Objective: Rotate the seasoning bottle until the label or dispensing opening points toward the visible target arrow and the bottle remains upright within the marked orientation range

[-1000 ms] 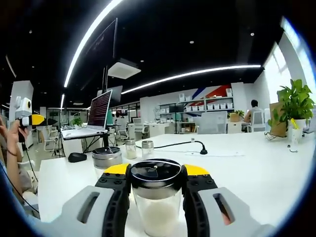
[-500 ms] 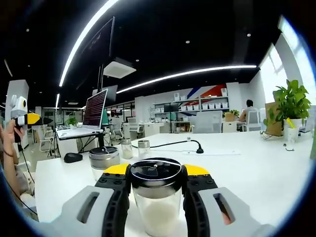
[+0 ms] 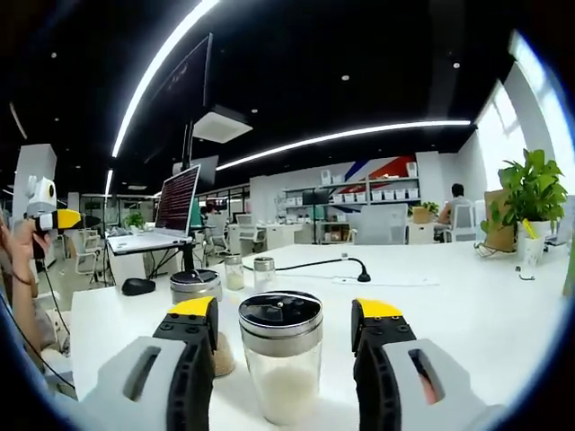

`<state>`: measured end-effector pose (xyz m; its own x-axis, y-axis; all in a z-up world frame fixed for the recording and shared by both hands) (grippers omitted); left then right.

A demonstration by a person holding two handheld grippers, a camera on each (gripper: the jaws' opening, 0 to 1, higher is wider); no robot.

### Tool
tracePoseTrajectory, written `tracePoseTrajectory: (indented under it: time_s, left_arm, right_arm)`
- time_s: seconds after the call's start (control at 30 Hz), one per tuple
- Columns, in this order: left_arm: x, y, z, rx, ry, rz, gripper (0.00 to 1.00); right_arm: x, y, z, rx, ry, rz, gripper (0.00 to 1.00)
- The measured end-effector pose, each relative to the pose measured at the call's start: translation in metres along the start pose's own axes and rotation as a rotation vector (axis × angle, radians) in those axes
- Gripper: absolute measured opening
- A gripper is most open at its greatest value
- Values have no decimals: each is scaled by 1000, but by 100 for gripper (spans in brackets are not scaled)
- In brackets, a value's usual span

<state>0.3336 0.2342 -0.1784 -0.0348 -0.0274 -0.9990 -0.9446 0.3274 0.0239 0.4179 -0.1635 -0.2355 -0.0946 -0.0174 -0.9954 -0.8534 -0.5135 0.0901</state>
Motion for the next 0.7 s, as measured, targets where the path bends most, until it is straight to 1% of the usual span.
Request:
tracePoseTrajectory:
  time_s: [0.13, 0.23, 0.3, 0.37, 0.47, 0.5, 0.53, 0.6, 0.63, 0.7]
  left_arm:
    - [0, -1, -1, 6, 2, 2, 98]
    - [0, -1, -1, 7, 0, -1, 98]
    - [0, -2, -1, 3, -11, 5, 98]
    - [1, -3, -1, -1, -19, 11, 98]
    - [2, -2, -2, 8, -20, 22, 98]
    - [0, 0, -2, 12, -23, 20, 98]
    - [-3, 4, -1, 10, -25, 0, 98]
    - [-5, 8, 0, -6, -26, -12, 98]
    - [-6, 10, 1, -16, -27, -16, 97]
    - [-6, 10, 3, -25, -27, -17, 97]
  right_arm:
    - [-5, 0, -2, -42, 32, 37, 63]
    - [-10, 0, -5, -62, 59, 45, 64]
    - [-12, 0, -7, -97, 76, 44, 64]
    - [-13, 0, -10, -136, 59, 43, 63]
    - [-16, 0, -14, -203, 30, 16, 56]
    - [-17, 0, -17, -225, 9, 21, 56]
    - [-20, 0, -23, -239, 5, 12, 56]
    - [-22, 0, -30, -269, 17, 9, 55]
    - [-22, -1, -31, -294, 20, 9, 55]
    - [-21, -1, -30, -358, -8, -1, 55]
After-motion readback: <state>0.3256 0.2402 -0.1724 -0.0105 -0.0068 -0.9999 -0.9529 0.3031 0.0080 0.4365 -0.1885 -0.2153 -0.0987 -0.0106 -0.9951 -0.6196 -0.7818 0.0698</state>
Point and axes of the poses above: the point that each gripper's makers call its tool centre point, and the gripper's own axes: y roughly backward along the fingers, z roughly to its left, x roughly out of its underside, the point moved 7 cm from there along y, roughly backward along the fingers, and after that the axes turned 6 degrees about z, right-handed, at the moved point
